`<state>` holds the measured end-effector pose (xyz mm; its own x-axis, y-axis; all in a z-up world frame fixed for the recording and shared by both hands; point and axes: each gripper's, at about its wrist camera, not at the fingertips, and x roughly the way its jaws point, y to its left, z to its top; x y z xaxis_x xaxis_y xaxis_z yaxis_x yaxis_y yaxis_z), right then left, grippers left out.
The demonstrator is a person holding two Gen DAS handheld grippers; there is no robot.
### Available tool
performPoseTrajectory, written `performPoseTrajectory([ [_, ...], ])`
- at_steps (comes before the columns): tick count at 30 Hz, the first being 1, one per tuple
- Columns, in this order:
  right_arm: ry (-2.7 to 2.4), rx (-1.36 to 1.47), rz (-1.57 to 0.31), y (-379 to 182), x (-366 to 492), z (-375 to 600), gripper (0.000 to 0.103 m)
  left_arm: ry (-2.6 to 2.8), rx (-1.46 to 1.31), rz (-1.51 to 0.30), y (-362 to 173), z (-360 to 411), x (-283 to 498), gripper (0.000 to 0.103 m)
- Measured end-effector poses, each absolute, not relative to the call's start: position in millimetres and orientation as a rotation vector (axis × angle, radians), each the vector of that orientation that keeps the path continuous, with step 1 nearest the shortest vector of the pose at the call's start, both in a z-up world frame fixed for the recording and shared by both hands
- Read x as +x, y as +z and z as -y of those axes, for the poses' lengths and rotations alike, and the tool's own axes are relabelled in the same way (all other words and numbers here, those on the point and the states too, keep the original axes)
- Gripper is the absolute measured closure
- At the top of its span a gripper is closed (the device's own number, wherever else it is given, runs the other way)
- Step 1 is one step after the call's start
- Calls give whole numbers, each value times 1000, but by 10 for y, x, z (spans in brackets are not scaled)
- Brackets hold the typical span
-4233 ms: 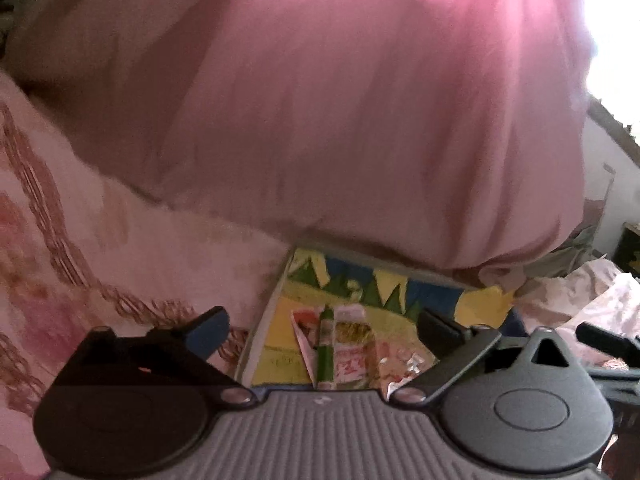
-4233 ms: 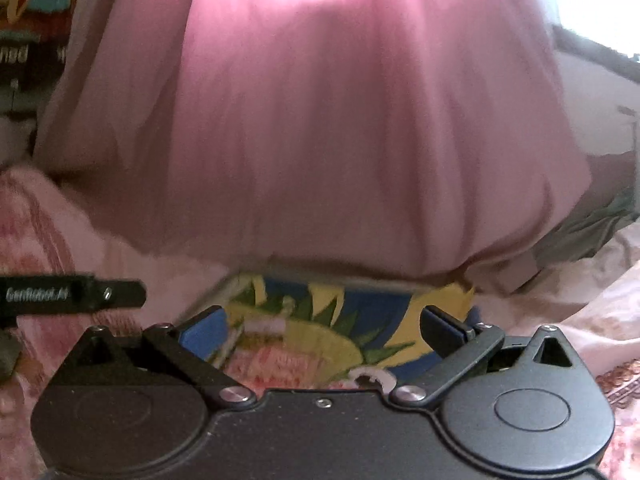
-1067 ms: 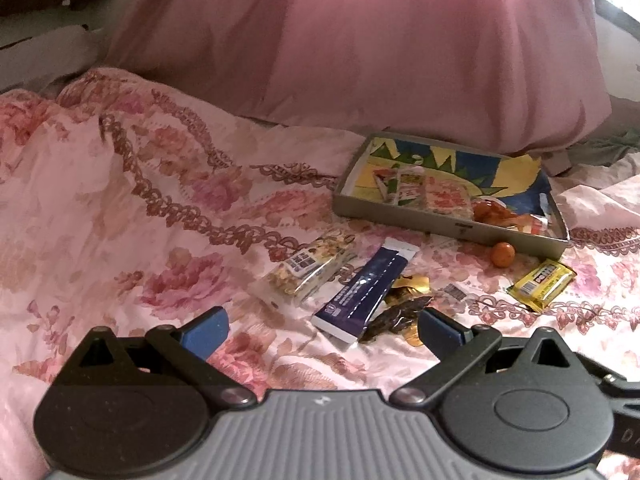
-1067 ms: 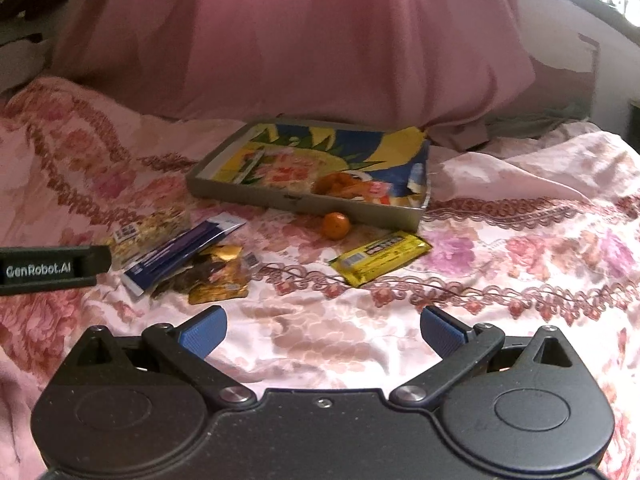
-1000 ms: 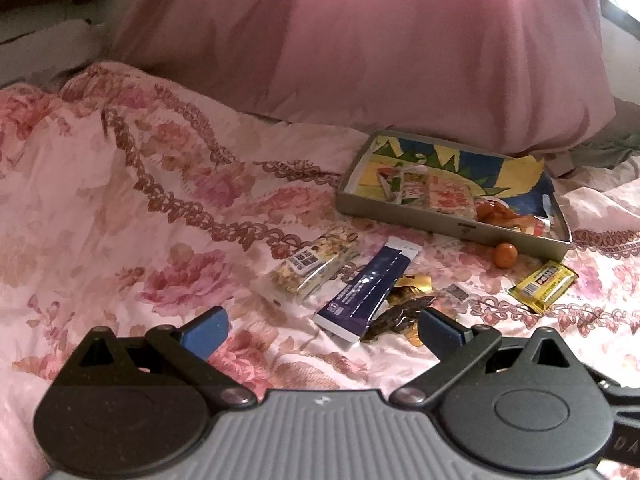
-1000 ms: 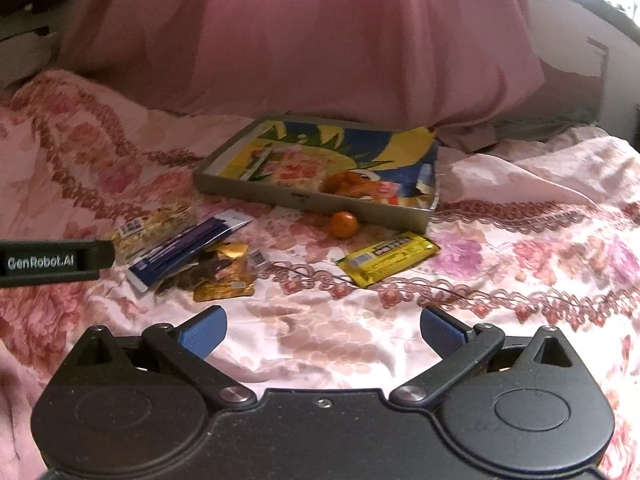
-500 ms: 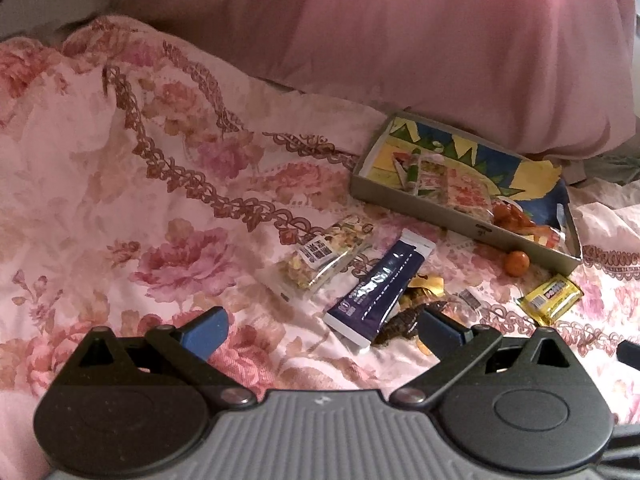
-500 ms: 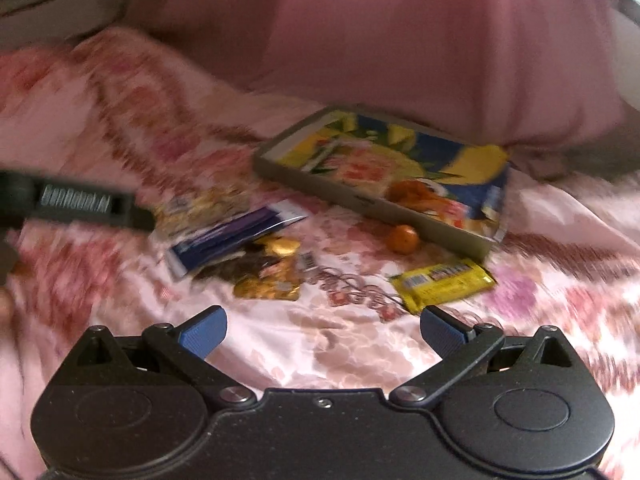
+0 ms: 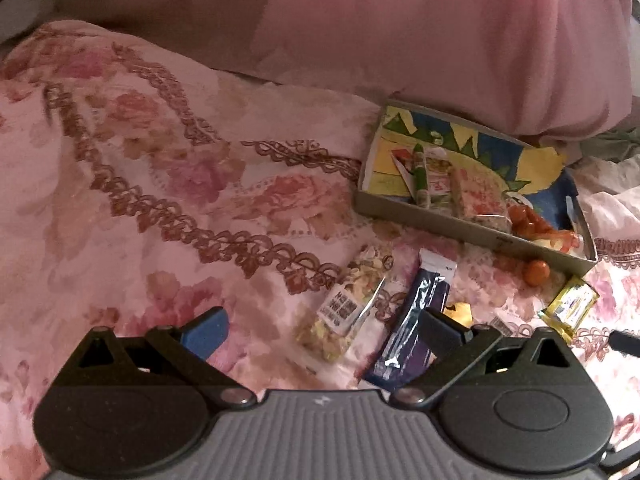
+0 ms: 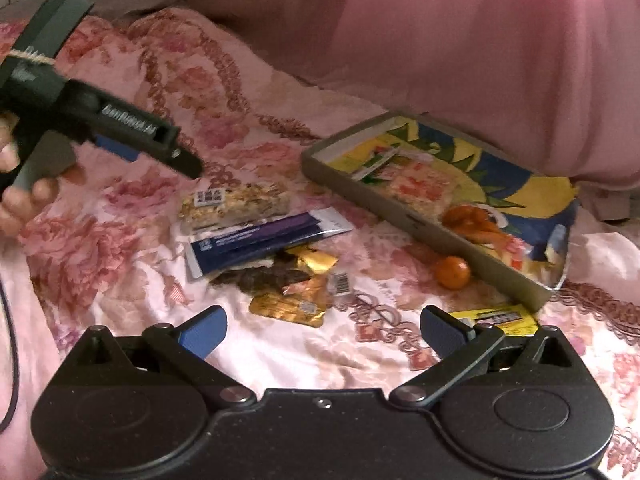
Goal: Organize snacks
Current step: 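Grasp the clear nut-bar pack with the left tool while the right tool grasps the blue stick pack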
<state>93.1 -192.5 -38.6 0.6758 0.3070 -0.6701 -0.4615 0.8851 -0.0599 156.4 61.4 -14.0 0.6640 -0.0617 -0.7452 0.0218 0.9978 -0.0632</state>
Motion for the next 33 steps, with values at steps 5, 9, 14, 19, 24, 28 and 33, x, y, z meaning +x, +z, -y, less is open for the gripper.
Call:
performPoseTrajectory([
  [5, 481, -199, -738, -497, 993, 1880, 1, -117, -68, -874, -260, -593, 1723, 0],
  [9, 502, -126, -743, -547, 1083, 1851, 1, -150, 16, -877, -323, -533, 1866, 0],
  [14, 508, -26, -741, -576, 1288, 1711, 1, -173, 155, -865, -448, -424, 1985, 1],
  [19, 569, 17, -742, -629, 1488, 1526, 14, -221, 158, -871, -527, -437, 2007, 9],
  [24, 580, 18, -762, -722, 1620, 1408, 25, -230, 66, -909, -614, -585, 2087, 28],
  [28, 577, 44, -787, -763, 1712, 1391, 38, -269, 36, -928, -664, -591, 2125, 49],
  [33, 558, 102, -833, -822, 1828, 1413, 47, -292, 42, -933, -705, -556, 2150, 58],
])
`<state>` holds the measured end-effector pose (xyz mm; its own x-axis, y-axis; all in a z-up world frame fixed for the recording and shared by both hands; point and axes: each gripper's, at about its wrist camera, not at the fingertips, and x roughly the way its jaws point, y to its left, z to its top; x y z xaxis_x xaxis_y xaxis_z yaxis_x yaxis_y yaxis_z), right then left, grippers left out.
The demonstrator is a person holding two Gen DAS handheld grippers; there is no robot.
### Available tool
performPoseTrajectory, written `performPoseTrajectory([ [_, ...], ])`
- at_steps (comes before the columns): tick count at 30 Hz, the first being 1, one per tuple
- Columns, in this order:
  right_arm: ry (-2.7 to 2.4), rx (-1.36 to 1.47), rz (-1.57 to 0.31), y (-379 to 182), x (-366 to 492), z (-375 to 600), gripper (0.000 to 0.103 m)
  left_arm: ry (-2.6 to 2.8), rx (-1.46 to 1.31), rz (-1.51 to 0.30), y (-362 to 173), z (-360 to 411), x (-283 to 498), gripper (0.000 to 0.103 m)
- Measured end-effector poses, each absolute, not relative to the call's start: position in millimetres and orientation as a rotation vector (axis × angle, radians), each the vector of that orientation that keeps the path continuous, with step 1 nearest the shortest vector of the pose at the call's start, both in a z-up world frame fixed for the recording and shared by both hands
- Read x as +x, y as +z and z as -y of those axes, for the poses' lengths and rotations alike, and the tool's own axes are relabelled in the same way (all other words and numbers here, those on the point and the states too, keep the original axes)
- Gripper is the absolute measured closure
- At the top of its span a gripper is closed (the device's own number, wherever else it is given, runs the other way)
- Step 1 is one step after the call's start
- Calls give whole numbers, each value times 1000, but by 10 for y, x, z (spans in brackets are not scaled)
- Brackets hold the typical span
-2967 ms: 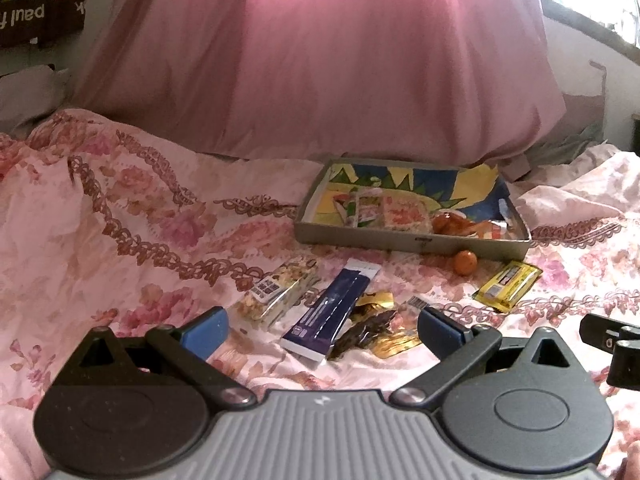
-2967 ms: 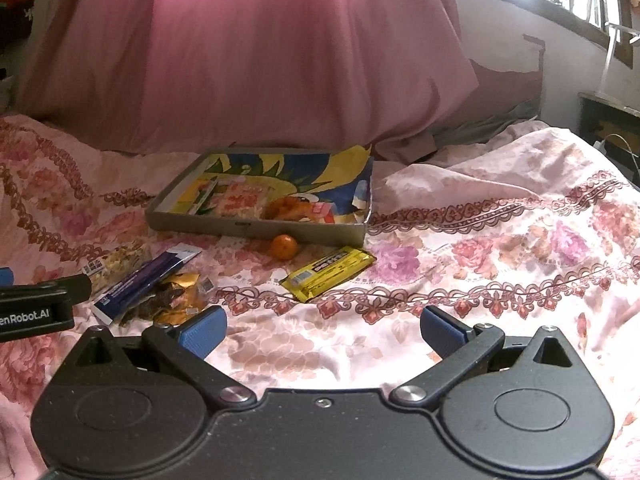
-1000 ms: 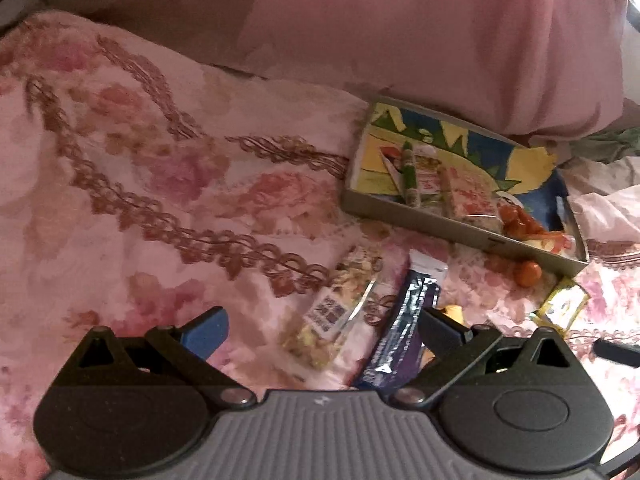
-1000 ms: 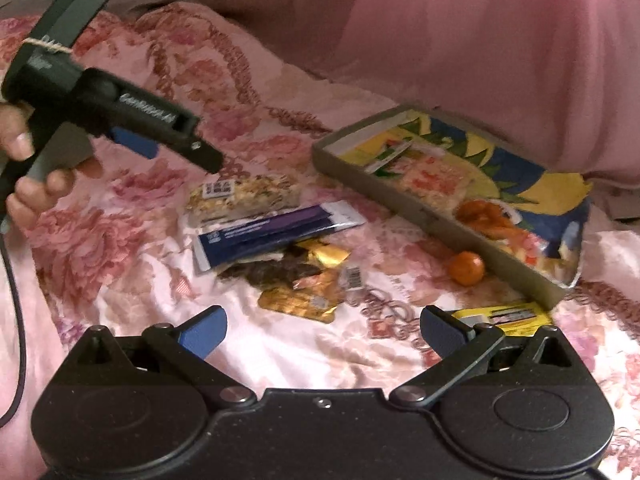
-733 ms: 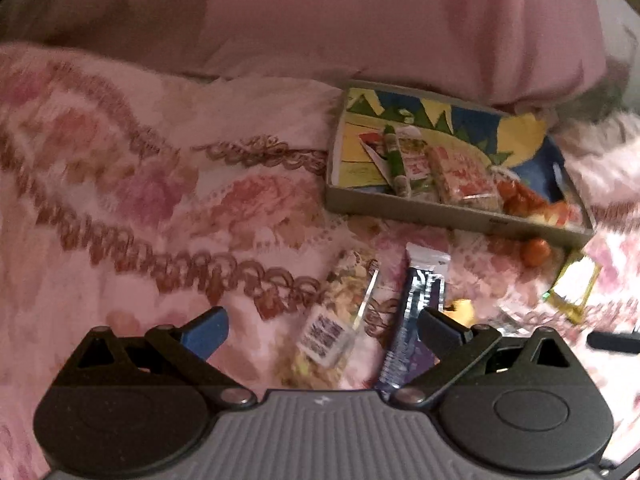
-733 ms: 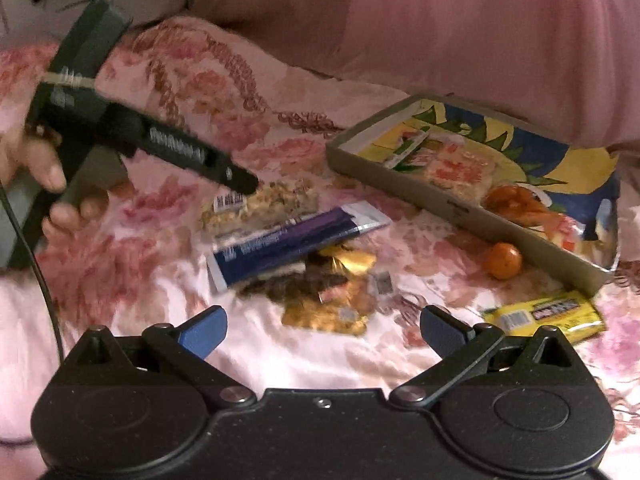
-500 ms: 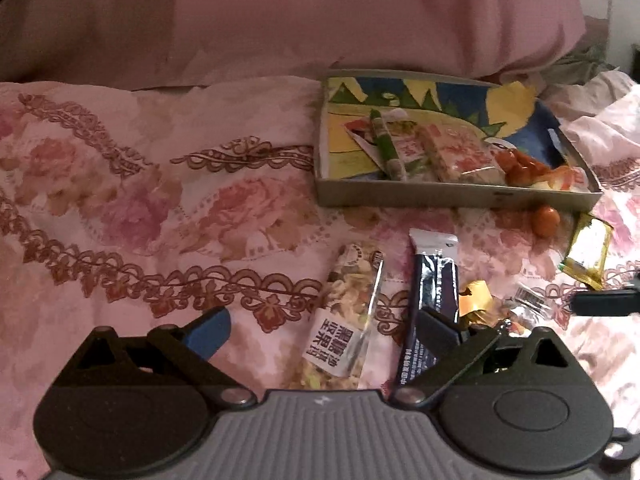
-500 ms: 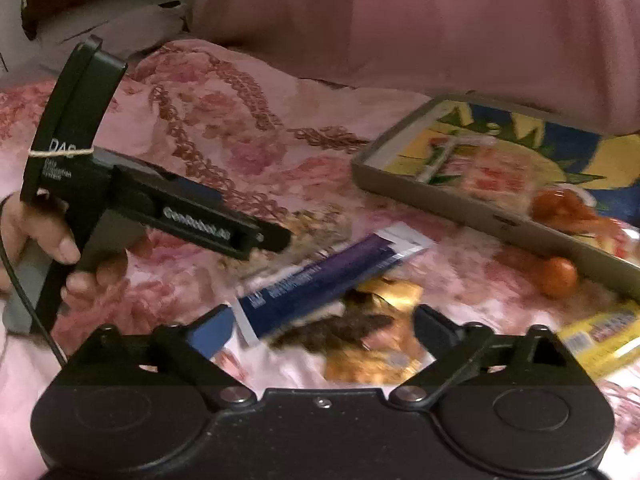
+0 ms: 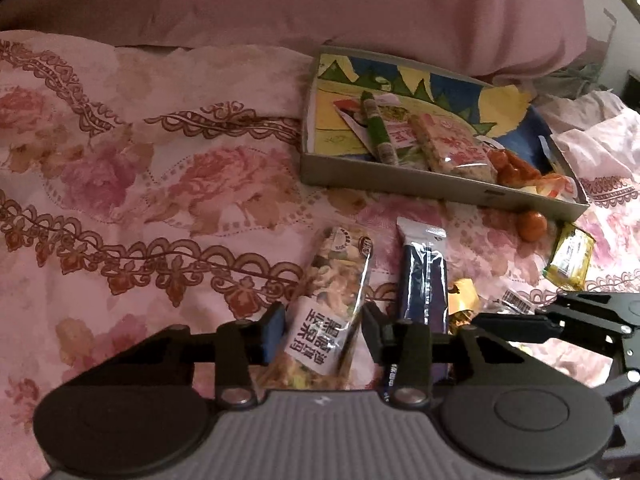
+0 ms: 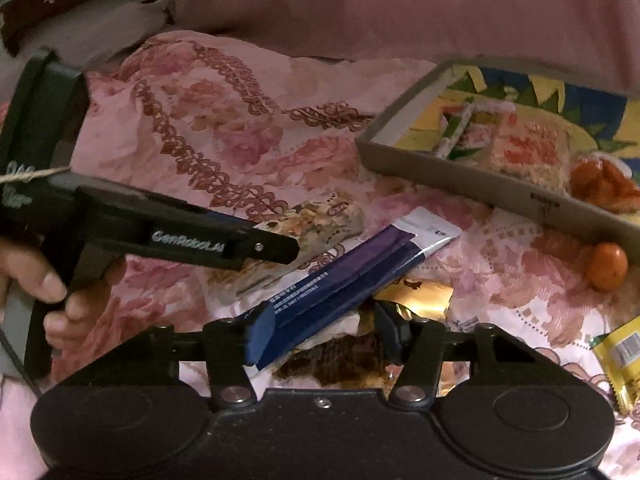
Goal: Organize snacks
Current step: 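Grasp the clear nut-bar pack with the left tool while the right tool grasps the blue stick pack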
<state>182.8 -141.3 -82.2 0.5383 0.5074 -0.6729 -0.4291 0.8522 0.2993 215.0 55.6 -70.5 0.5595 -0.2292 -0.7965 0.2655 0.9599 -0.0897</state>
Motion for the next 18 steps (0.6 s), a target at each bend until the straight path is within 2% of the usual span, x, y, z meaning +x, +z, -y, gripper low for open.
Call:
performPoseTrajectory([
  [15, 543, 379, -966, -1027, 2147, 1429, 49, -279, -223, -958, -749, -899, 2259, 60],
  [17, 529, 402, -970, -1033, 2157, 1448, 56, -280, -229, -958, -760, -912, 2262, 60],
  [18, 513, 412, -972, -1035, 2154, 1467, 67, -280, -226, -958, -764, -912, 2263, 60],
])
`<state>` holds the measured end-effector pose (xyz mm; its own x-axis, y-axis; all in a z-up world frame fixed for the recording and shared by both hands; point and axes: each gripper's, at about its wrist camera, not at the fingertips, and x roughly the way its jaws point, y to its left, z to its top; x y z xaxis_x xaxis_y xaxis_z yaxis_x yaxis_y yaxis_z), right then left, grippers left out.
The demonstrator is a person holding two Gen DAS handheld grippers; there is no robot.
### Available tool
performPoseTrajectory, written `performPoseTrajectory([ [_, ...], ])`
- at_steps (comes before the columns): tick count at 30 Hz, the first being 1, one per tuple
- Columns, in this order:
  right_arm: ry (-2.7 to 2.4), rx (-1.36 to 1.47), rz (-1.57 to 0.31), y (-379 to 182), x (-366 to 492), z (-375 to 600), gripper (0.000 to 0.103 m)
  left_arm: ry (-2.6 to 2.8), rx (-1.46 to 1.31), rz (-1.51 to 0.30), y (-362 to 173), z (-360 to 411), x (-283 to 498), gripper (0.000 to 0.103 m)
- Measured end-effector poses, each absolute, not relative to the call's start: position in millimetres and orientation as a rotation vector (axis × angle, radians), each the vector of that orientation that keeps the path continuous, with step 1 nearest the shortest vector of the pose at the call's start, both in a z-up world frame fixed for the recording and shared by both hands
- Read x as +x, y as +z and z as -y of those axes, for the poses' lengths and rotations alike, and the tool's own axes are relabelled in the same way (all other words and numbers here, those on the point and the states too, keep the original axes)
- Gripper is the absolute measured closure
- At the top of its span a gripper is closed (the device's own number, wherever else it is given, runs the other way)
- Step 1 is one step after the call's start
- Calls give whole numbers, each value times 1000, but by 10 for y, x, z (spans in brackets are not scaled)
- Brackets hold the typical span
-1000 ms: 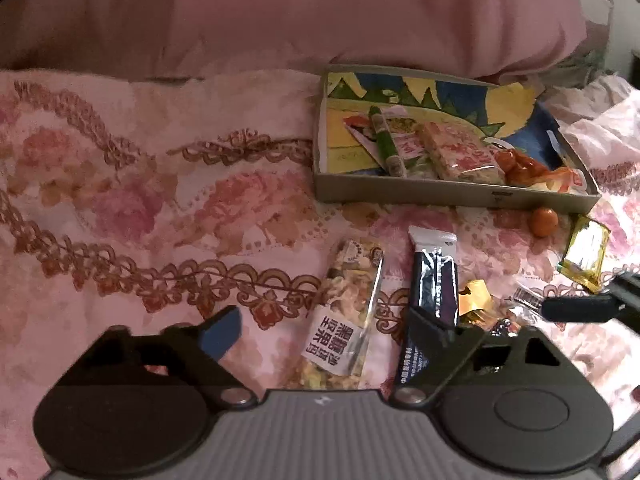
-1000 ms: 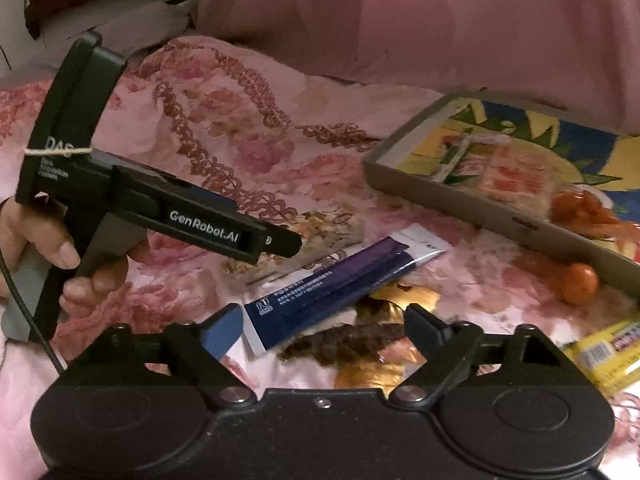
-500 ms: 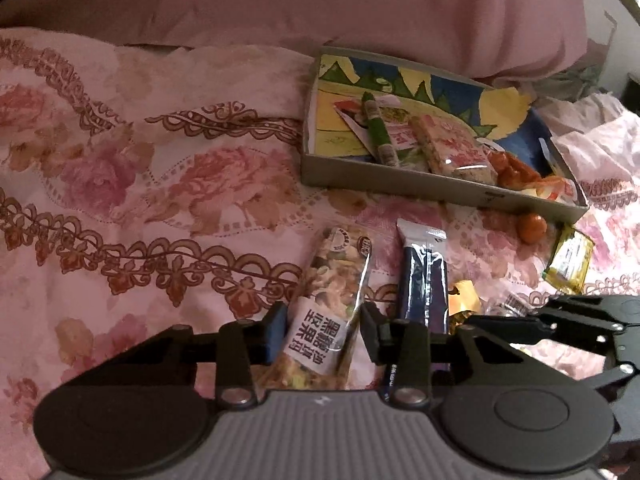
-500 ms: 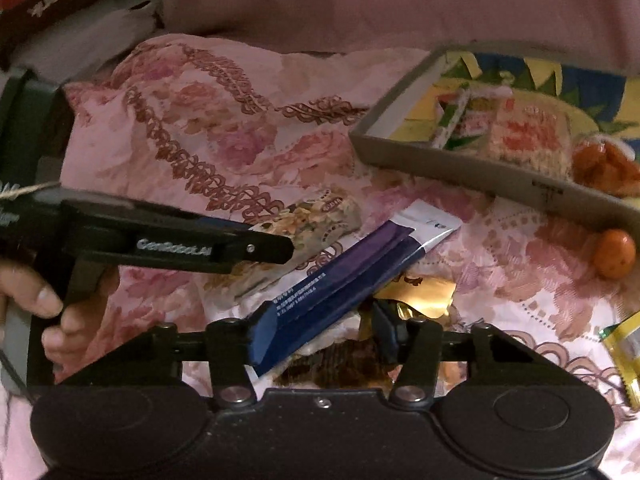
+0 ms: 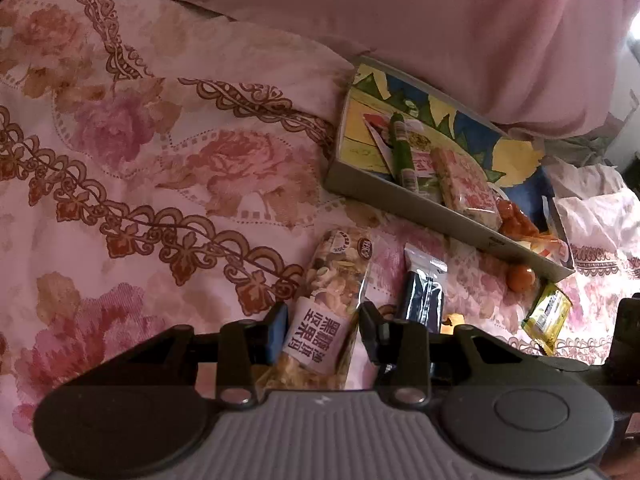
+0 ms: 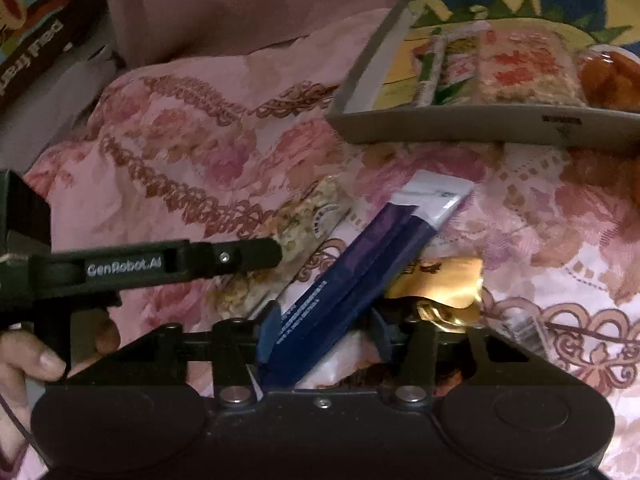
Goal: Organize snacks
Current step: 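Grasp the clear nut-bar pack with the left tool while the right tool grasps the blue stick pack, then carry the nut-bar pack and blue stick pack over the tray with both tools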
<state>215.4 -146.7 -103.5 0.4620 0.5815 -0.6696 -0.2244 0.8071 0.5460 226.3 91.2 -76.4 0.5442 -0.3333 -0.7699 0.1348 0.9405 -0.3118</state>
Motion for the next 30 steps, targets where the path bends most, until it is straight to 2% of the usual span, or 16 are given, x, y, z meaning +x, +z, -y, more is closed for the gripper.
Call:
performPoseTrajectory([
  [1, 503, 428, -977, -1041, 2154, 1494, 73, -281, -223, -957, -766, -905, 2262, 60],
  [7, 466, 570, -995, -1040, 2136, 1662, 88, -287, -193, -963, -804, -861, 2266, 55],
  [11, 444, 613, -987, -982, 2111, 1754, 91, -296, -173, -981, -840, -841, 2281, 50],
  [18, 419, 651, -987, -938, 2027, 1860, 94, -278, -159, -984, -782, -808, 2240, 54],
  [21, 420, 673, -975, -895, 1977, 1908, 98, -278, -245, -998, -745, -883, 2213, 55],
  [30, 421, 711, -927, -756, 1889, 2024, 98, -276, -494, -924, -622, -1095, 2125, 55],
])
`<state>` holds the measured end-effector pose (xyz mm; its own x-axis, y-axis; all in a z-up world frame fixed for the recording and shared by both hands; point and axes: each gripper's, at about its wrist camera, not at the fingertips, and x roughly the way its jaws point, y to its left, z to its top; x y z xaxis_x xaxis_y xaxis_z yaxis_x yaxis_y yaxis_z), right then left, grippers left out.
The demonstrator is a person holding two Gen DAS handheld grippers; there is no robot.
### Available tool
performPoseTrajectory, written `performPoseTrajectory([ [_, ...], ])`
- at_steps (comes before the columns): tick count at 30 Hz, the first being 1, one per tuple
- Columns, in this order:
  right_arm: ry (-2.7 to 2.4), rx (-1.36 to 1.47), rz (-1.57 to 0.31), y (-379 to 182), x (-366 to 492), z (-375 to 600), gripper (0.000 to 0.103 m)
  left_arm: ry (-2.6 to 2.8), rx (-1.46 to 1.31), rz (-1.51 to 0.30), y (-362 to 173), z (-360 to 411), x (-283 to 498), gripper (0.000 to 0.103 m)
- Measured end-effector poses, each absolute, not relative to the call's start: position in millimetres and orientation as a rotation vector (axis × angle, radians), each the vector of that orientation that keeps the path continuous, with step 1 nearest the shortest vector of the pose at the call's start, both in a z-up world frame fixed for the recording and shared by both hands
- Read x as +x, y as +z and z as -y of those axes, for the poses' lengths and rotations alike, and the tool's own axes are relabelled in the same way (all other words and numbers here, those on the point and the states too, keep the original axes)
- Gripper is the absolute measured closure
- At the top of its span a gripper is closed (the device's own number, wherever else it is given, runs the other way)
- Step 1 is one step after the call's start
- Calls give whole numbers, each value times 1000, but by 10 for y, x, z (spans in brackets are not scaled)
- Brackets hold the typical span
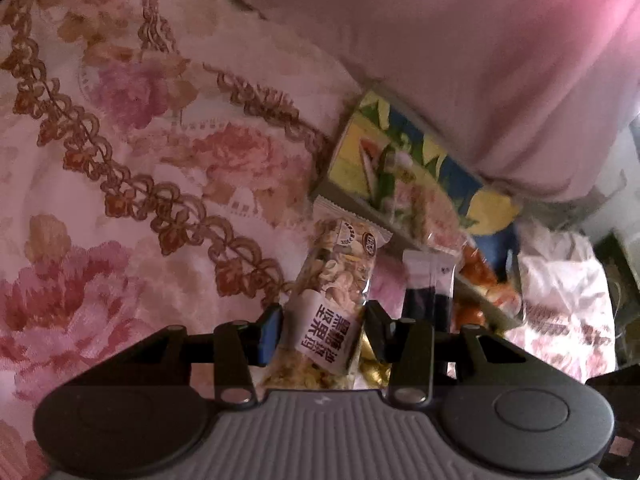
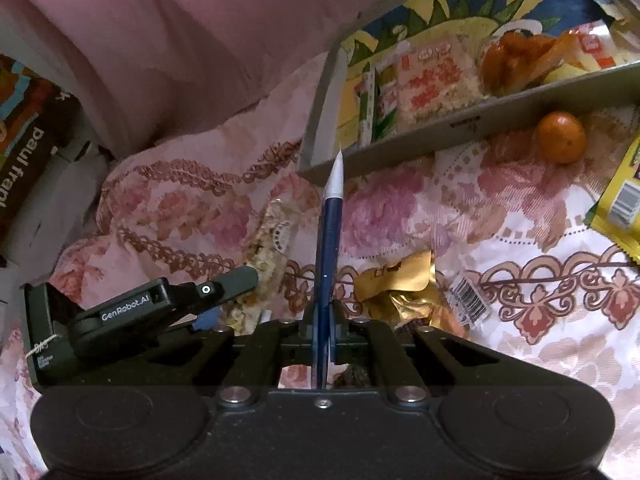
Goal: Organize snacks
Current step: 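Carry the nut-bar pack and blue stick pack over the tray with both tools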
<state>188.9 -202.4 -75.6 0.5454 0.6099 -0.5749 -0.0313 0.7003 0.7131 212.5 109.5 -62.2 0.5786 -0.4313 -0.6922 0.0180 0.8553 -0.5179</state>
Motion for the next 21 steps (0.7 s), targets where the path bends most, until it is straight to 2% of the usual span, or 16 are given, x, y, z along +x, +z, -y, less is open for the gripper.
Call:
performPoseTrajectory([
  [9, 386, 801, -808, -555, 1924, 2377, 98, -253, -402, -672, -256, -846, 2110, 55],
  [21, 248, 909, -605, -340, 2619, 3016, 98, -235, -441, -446, -81, -277, 2948, 55],
])
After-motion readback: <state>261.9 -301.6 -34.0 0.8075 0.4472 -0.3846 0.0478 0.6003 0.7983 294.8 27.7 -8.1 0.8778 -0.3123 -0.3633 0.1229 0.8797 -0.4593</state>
